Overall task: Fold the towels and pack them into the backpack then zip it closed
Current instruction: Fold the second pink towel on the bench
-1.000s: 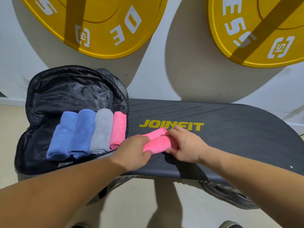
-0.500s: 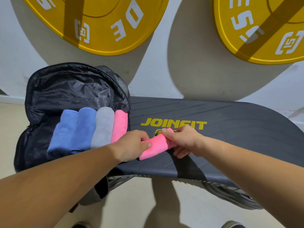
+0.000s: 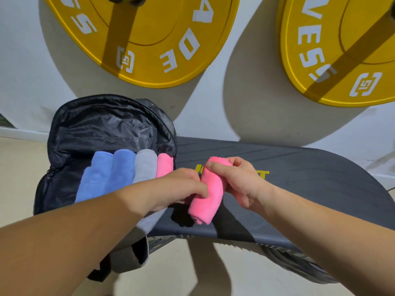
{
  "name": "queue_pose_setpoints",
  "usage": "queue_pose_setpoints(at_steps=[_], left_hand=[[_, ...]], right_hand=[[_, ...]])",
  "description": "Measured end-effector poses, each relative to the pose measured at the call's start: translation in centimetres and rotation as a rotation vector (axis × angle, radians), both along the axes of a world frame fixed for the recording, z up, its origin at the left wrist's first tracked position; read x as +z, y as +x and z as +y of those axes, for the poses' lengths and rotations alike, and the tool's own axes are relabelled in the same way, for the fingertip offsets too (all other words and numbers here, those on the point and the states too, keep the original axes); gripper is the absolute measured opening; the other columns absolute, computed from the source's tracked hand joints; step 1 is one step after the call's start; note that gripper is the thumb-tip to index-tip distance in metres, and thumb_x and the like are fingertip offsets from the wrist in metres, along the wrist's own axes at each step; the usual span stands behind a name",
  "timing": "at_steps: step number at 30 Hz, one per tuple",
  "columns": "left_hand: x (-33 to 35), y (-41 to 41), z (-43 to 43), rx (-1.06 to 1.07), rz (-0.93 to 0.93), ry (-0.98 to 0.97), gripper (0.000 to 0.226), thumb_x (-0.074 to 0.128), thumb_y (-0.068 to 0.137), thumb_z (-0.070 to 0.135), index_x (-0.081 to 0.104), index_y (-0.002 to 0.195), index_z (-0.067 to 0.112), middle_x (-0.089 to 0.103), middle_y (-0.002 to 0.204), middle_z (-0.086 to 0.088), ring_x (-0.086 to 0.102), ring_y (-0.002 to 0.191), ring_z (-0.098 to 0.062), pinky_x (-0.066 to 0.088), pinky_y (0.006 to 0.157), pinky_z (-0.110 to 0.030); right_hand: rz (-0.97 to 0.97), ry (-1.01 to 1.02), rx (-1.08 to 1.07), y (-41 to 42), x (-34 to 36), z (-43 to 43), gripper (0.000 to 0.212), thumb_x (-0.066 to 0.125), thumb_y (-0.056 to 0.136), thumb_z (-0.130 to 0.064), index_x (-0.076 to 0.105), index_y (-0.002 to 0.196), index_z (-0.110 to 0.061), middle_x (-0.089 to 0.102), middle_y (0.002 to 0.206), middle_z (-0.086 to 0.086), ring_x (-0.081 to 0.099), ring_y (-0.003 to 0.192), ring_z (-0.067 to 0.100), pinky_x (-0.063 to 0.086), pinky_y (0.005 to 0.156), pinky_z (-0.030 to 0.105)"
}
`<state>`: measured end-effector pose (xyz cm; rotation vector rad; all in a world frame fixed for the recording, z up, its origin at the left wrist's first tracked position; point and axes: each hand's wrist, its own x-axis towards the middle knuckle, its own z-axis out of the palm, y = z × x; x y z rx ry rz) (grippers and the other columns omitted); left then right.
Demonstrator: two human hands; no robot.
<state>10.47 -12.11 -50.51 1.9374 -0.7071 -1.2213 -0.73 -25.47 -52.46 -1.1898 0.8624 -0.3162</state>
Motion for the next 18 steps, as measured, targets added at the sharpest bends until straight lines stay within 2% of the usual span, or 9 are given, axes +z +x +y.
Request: queue_pose_setpoints(at_steps=[2, 4, 5, 8, 11, 13, 15, 16, 18], left_hand=[[2.0, 0.2, 0.3, 0.038, 0.077, -0.017, 0.023, 0.072, 0.075, 0.013, 0.05, 0.077, 0.02, 0.049, 0.068, -0.001, 0.049, 0.054, -0.013, 0.042, 0.054, -0.021], [3.7, 1.3, 0.9, 0.098, 0.045, -0.06, 0.02, 0.07, 0.08, 0.011, 0.052, 0.081, 0.018, 0.046, 0.061, 0.0, 0.042, 0.038, -0.009, 0.033, 0.042, -0.017], [4.4, 2.1, 1.6, 0.12, 0.019, -0.082, 0.018, 0.072, 0.078, 0.014, 0.054, 0.08, 0.018, 0.046, 0.058, 0.001, 0.04, 0.038, -0.01, 0.031, 0.042, -0.018], [5.5, 4.8, 4.7, 0.198, 0.056, -0.134, 0.019, 0.074, 0.071, 0.017, 0.056, 0.077, 0.019, 0.049, 0.063, 0.001, 0.045, 0.053, -0.014, 0.034, 0.049, -0.022], [5.1, 7.3, 8.6, 0.325, 0.107, -0.154, 0.02, 0.075, 0.063, 0.022, 0.061, 0.077, 0.02, 0.056, 0.077, -0.005, 0.053, 0.067, -0.018, 0.042, 0.057, -0.027], [4.5, 9.2, 11.2, 0.399, 0.031, -0.164, 0.015, 0.076, 0.068, 0.022, 0.064, 0.076, 0.02, 0.061, 0.078, -0.004, 0.056, 0.068, -0.019, 0.043, 0.06, -0.03], [4.0, 11.5, 13.6, 0.529, -0.107, -0.19, 0.014, 0.076, 0.072, 0.019, 0.062, 0.071, 0.019, 0.061, 0.076, -0.003, 0.056, 0.069, -0.019, 0.043, 0.062, -0.032], [3.8, 12.8, 14.8, 0.619, -0.165, -0.219, 0.015, 0.075, 0.075, 0.017, 0.061, 0.071, 0.017, 0.06, 0.075, -0.004, 0.056, 0.069, -0.02, 0.043, 0.062, -0.032], [2.9, 15.5, 17.2, 0.828, -0.297, -0.239, 0.012, 0.073, 0.079, 0.016, 0.062, 0.079, 0.012, 0.062, 0.08, -0.007, 0.057, 0.066, -0.02, 0.045, 0.059, -0.03]], right_hand=[[0.0, 0.009, -0.042, 1.0, 1.7, 0.4, 0.047, 0.09, 0.074, -0.018, 0.058, 0.107, -0.008, 0.075, 0.097, 0.02, 0.073, 0.074, 0.03, 0.061, 0.066, 0.043], [-0.032, 0.024, -0.074, 2.3, 3.1, 0.9, 0.048, 0.091, 0.073, -0.022, 0.058, 0.105, -0.007, 0.074, 0.084, 0.017, 0.07, 0.067, 0.029, 0.062, 0.068, 0.051], [-0.044, 0.015, -0.065, 3.1, 3.8, 1.3, 0.047, 0.091, 0.074, -0.024, 0.059, 0.103, -0.007, 0.072, 0.076, 0.014, 0.068, 0.064, 0.027, 0.061, 0.067, 0.048], [-0.072, 0.017, 0.0, 6.1, 5.0, 3.7, 0.043, 0.087, 0.08, -0.029, 0.061, 0.105, -0.005, 0.069, 0.072, 0.012, 0.066, 0.066, 0.026, 0.062, 0.066, 0.041], [-0.061, 0.034, 0.053, 9.9, 5.0, 7.2, 0.059, 0.084, 0.08, -0.039, 0.06, 0.115, 0.002, 0.075, 0.098, 0.016, 0.074, 0.084, 0.032, 0.063, 0.079, 0.05], [0.03, -0.189, 0.09, 12.4, 4.5, 9.5, 0.051, 0.074, 0.086, -0.049, 0.061, 0.113, -0.007, 0.074, 0.106, 0.012, 0.073, 0.093, 0.028, 0.062, 0.083, 0.049], [0.156, -0.585, 0.212, 14.0, 3.7, 11.4, 0.047, 0.056, 0.096, -0.055, 0.06, 0.114, -0.012, 0.069, 0.11, 0.002, 0.066, 0.1, 0.023, 0.054, 0.086, 0.038], [0.196, -0.758, 0.296, 14.4, 3.1, 12.1, 0.051, 0.049, 0.098, -0.056, 0.059, 0.121, -0.012, 0.066, 0.116, 0.001, 0.062, 0.107, 0.023, 0.049, 0.088, 0.036], [0.273, -1.074, 0.52, 14.9, 1.4, 13.0, 0.064, 0.04, 0.093, -0.066, 0.054, 0.132, -0.017, 0.059, 0.13, 0.002, 0.054, 0.124, 0.026, 0.044, 0.099, 0.04]])
